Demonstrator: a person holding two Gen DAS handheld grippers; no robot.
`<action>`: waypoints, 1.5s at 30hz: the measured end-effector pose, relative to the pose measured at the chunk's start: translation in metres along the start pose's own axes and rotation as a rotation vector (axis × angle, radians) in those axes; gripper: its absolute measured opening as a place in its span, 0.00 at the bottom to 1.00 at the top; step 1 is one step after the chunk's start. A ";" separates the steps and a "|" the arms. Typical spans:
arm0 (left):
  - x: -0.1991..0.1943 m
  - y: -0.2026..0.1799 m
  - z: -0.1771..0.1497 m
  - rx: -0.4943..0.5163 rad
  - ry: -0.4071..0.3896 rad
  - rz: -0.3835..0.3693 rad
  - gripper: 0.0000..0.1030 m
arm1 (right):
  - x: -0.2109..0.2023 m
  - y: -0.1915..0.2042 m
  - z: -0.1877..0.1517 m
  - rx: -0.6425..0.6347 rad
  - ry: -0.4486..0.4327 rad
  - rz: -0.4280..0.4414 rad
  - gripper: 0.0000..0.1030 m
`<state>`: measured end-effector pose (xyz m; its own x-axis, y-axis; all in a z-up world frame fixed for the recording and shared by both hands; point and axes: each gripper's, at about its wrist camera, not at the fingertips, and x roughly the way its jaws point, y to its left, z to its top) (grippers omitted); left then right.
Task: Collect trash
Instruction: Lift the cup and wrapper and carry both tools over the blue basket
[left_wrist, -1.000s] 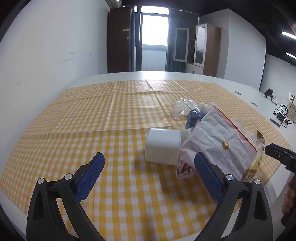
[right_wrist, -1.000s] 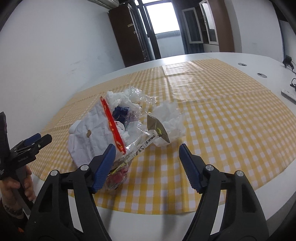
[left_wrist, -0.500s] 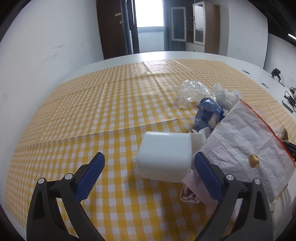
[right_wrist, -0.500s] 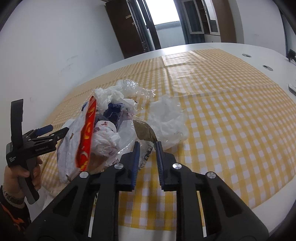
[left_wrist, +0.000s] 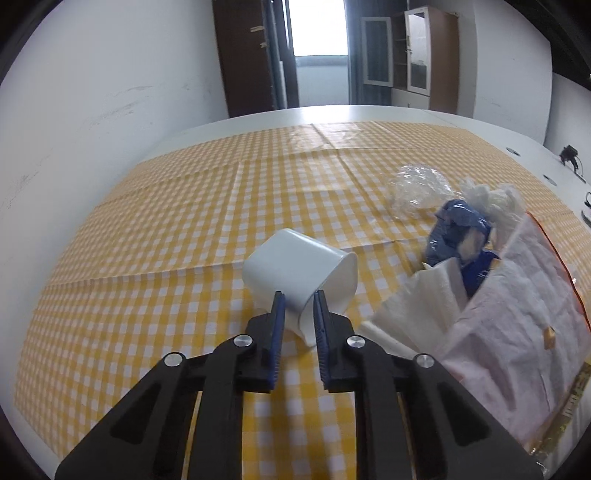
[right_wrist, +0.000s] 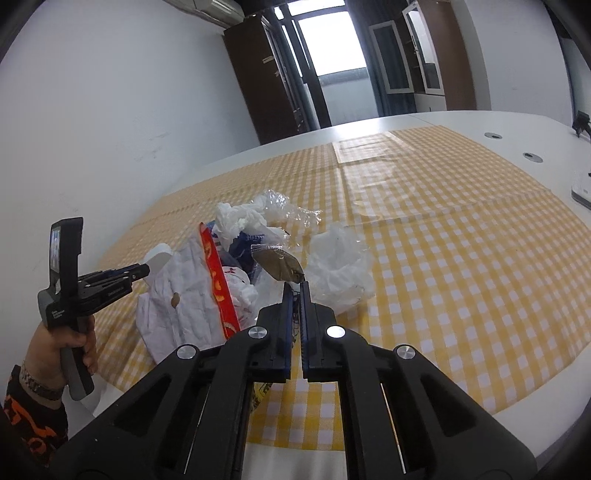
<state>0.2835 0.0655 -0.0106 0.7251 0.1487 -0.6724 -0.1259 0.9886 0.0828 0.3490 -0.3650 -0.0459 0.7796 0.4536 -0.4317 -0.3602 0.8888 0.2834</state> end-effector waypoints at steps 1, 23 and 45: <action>-0.001 0.003 0.000 -0.011 -0.009 0.002 0.11 | -0.003 0.003 0.000 -0.005 -0.007 0.000 0.03; -0.124 0.055 -0.074 -0.229 -0.148 -0.181 0.02 | -0.099 0.030 -0.032 -0.095 -0.106 -0.061 0.03; -0.262 -0.009 -0.196 -0.093 -0.238 -0.324 0.02 | -0.157 0.080 -0.124 -0.176 -0.106 0.037 0.03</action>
<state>-0.0378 0.0128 0.0209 0.8725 -0.1575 -0.4626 0.0818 0.9804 -0.1795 0.1345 -0.3572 -0.0617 0.8107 0.4845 -0.3285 -0.4657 0.8739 0.1395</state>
